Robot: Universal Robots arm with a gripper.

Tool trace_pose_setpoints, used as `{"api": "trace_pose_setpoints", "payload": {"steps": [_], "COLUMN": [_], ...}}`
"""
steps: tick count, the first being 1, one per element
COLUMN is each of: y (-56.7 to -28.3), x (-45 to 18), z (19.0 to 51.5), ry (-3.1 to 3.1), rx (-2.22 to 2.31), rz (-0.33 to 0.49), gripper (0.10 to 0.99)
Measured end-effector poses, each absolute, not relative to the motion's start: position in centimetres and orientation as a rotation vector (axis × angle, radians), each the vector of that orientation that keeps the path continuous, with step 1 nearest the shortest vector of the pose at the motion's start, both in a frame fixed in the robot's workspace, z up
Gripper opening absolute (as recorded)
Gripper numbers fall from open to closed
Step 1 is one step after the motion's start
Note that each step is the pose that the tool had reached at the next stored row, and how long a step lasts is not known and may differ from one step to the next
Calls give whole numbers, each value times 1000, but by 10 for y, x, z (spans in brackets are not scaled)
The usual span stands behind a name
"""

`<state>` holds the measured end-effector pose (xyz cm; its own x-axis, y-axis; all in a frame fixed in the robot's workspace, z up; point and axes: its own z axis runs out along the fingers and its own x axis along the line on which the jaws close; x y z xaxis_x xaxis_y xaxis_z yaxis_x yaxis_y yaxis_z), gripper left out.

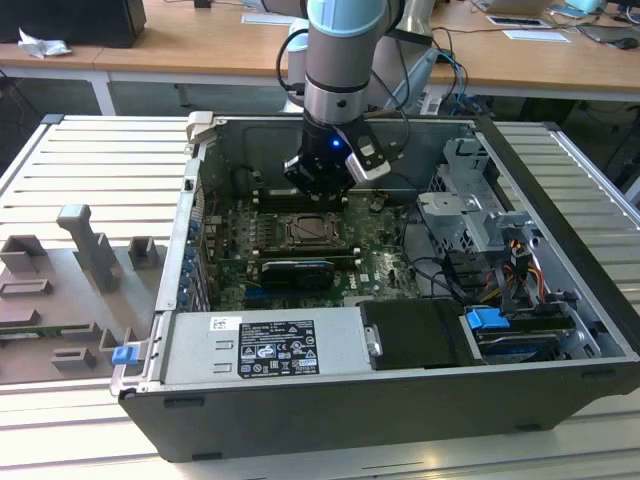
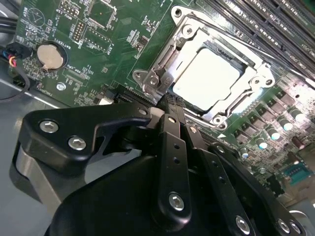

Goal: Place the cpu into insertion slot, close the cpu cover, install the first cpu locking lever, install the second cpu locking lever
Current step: 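Install the second cpu locking lever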

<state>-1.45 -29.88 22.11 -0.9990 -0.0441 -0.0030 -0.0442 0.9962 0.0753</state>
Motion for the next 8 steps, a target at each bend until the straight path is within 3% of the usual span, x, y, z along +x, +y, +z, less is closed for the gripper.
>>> {"api": "trace_pose_setpoints", "payload": {"steps": [8], "y": [-301], "x": [-14], "z": [232], "ry": [3137], "rx": [-69], "rz": [118], "gripper": [106]}}
